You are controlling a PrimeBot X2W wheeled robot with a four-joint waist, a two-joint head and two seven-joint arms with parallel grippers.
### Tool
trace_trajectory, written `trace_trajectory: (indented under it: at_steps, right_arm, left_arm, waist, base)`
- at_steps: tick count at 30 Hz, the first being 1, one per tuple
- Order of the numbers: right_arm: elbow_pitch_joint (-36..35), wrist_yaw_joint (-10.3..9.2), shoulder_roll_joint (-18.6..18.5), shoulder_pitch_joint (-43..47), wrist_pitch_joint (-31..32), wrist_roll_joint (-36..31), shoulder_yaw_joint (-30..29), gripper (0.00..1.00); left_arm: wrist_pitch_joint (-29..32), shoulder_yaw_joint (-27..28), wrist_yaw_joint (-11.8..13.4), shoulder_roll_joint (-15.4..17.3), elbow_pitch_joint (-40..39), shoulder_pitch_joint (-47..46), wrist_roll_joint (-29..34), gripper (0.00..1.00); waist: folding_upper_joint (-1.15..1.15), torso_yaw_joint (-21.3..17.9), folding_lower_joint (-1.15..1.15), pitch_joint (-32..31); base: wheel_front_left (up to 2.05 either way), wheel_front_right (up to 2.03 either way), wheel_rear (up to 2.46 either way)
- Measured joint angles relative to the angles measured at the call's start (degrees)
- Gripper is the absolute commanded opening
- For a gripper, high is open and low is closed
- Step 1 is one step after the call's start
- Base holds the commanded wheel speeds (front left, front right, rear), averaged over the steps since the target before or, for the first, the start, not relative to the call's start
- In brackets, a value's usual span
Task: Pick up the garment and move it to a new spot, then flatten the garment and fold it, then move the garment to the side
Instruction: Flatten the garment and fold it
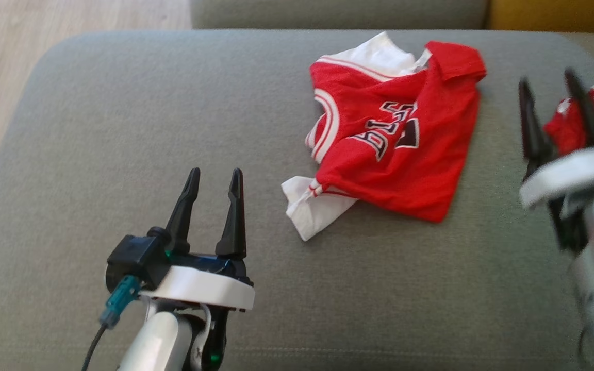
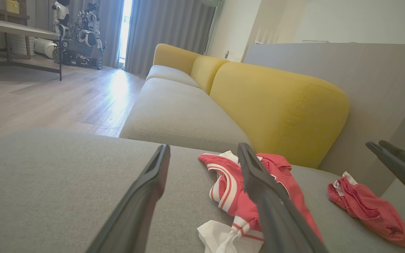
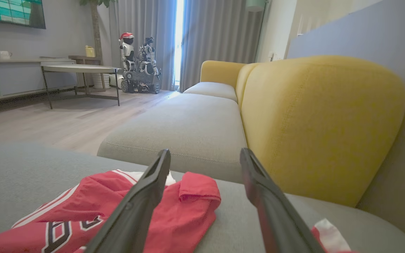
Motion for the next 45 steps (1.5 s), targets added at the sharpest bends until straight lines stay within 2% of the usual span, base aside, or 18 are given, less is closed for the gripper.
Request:
trace_trajectory:
  at_steps: [3,4,9,17,23,35,40,45]
  right_arm:
    - [-5.3,0.00,2.6,7.4,-0.1,0.0,-3.2,1.00]
    - [-8.3,0.00,4.6,12.3,-0.1,-0.5,-5.1,1.00]
    - [-14.2,0.00,8.6,21.1,0.1,-3.7,-8.4,1.00]
    - [-18.6,0.00,12.6,27.0,0.2,-6.6,-10.9,1.00]
    - [-20.0,0.00,13.1,27.2,0.7,-6.9,-11.2,1.00]
    - [-19.4,0.00,13.7,27.8,4.3,-5.0,-11.1,1.00]
    - [-14.7,0.00,14.0,26.6,8.0,-3.3,-8.0,1.00]
    - [-9.5,0.00,13.1,23.0,10.8,-4.9,-4.0,1.00]
  left_arm:
    - [0.0,0.4,0.0,0.0,-0.1,0.1,0.5,1.00]
    - [0.0,0.8,-0.1,0.0,-0.1,0.8,0.5,1.00]
    - [0.0,1.6,-1.0,0.0,0.2,2.6,1.0,1.00]
    - [0.0,1.7,-1.4,0.0,0.5,3.4,1.0,1.00]
    - [0.0,1.6,-1.5,0.0,0.6,3.5,1.0,1.00]
    - [0.0,1.2,-1.5,0.0,0.5,3.5,1.0,1.00]
    - [0.0,0.4,-1.5,0.0,0.5,3.2,1.0,1.00]
    - [0.0,-0.2,-1.5,0.0,0.5,2.9,1.0,1.00]
  waist:
    - [0.00,-1.4,0.00,-1.1]
    - [0.00,-2.3,0.00,-1.5]
    - [0.00,-4.2,0.00,-2.7]
    - [0.00,-5.6,0.00,-3.7]
    - [0.00,-5.6,0.00,-4.3]
    - [0.00,-3.9,0.00,-2.8]
    - [0.00,-2.5,0.00,-1.4]
    - [0.00,-0.6,0.00,0.3]
  base:
    - [0.00,0.00,0.00]
    - [0.00,0.00,0.00]
    - [0.00,0.00,0.00]
    - [0.00,0.00,0.00]
    - [0.00,0.00,0.00]
    - [0.00,0.00,0.00]
    - [0.00,0.00,0.00]
    - [0.00,0.00,0.00]
